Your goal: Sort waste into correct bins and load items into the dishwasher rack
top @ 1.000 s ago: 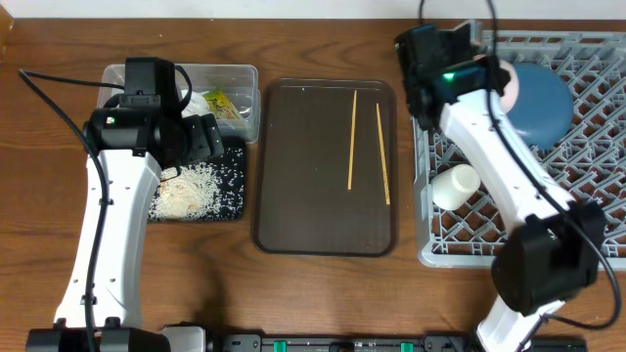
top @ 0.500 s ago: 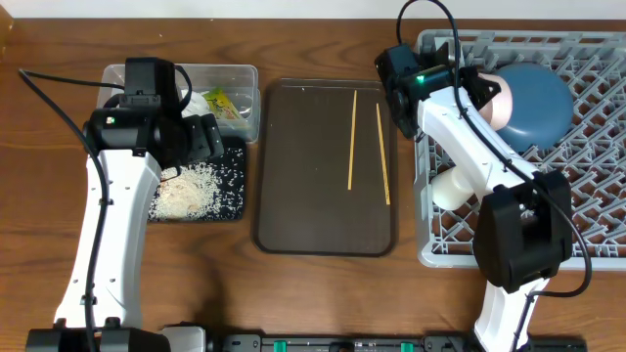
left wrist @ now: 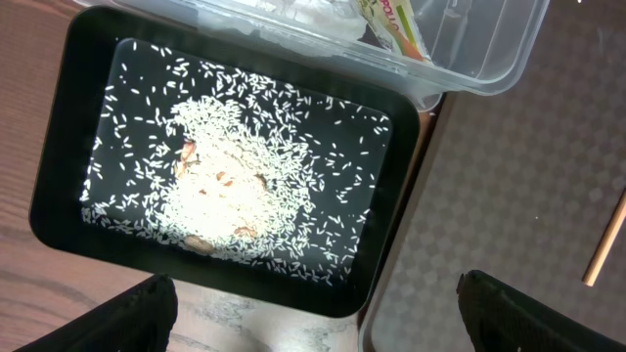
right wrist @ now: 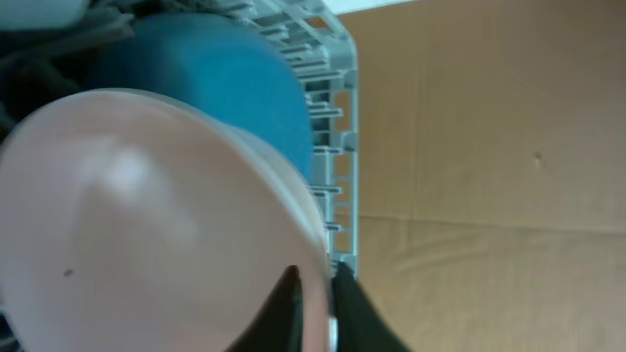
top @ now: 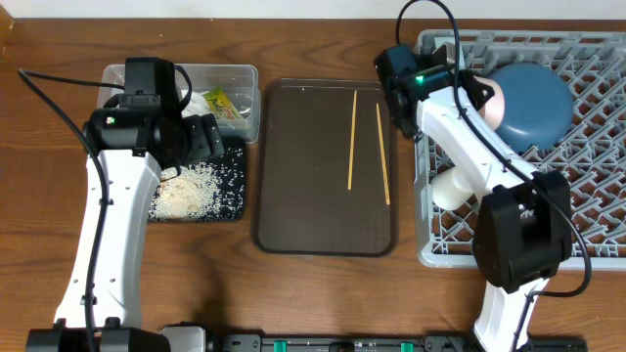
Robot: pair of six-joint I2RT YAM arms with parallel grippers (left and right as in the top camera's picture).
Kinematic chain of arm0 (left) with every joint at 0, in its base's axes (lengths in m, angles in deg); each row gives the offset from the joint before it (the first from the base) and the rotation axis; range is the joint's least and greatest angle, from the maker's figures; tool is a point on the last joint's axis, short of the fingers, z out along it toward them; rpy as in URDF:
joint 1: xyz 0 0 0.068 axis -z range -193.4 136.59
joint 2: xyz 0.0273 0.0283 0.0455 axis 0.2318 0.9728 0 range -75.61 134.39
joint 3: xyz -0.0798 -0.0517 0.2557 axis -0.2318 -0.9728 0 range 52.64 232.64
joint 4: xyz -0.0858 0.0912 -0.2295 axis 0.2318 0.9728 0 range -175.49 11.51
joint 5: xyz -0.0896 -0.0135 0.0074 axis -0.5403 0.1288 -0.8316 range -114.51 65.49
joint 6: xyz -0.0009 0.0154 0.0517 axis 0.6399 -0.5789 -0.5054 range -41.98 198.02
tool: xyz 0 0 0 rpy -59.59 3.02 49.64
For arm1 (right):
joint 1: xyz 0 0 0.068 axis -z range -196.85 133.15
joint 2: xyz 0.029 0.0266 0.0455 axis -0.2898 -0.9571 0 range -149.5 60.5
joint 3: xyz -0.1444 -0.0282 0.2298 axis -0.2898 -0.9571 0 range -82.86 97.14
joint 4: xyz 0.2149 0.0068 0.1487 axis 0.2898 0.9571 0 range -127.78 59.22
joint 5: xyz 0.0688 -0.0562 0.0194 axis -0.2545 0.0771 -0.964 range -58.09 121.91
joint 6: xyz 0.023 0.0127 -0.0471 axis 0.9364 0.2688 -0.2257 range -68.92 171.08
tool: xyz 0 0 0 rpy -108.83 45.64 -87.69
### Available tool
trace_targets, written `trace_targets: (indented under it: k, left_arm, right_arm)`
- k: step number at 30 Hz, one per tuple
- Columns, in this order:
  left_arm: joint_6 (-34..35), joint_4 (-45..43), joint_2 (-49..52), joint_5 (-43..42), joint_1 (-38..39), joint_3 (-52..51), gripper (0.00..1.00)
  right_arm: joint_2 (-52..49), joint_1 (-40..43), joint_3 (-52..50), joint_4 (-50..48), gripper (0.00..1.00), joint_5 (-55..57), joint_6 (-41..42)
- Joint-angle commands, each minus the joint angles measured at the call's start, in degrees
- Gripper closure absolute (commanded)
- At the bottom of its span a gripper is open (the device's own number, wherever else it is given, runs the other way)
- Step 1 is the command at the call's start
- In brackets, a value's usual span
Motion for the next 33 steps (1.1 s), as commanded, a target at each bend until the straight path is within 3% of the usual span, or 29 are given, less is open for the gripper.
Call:
trace_targets:
  k: [1,4,13,16,21,27,33]
  left_arm:
    - [-0.74,0.26,0.39,0.31,-0.20,-0.52,0.06]
    - [-0.74,0.26,0.39,0.31,-0.20,-0.52,0.06]
    - [-0.74,0.26,0.39,0.31,-0.20,-0.52,0.06]
    - [-0.74,0.26,0.39,0.31,-0.20,-0.52,0.06]
    - [-0.74,0.26,0.39,0.31,-0.20,-0.52,0.06]
    - [-0.74,0.26,0.39,0.31,-0.20,-0.52,0.06]
    - [-0.74,0.26,0.39,0.31,-0.20,-0.50,0.06]
  right_arm:
    - [-0.52,-1.86,-0.07,0.04,0.79,-2.62,1.31]
    - [-0.52,-3.34,-0.04,-0.15,0.72,-2.38,1.29]
    - [-0.46,-5.22,0.02,-4.52,0.63,-2.40,0.85]
    - [-0.46,-5.11,0.44,-4.48,0.54,-2.40,0.85]
    - [-0.09,-4.98,3.04,-4.50,0.28,-4.07,0.90]
    - [0.63,-3.69,9.94,-4.66,0.02,-13.29,0.92]
    - [1.31,-3.41,16.96,-2.23,0.01,-25.44,0.96]
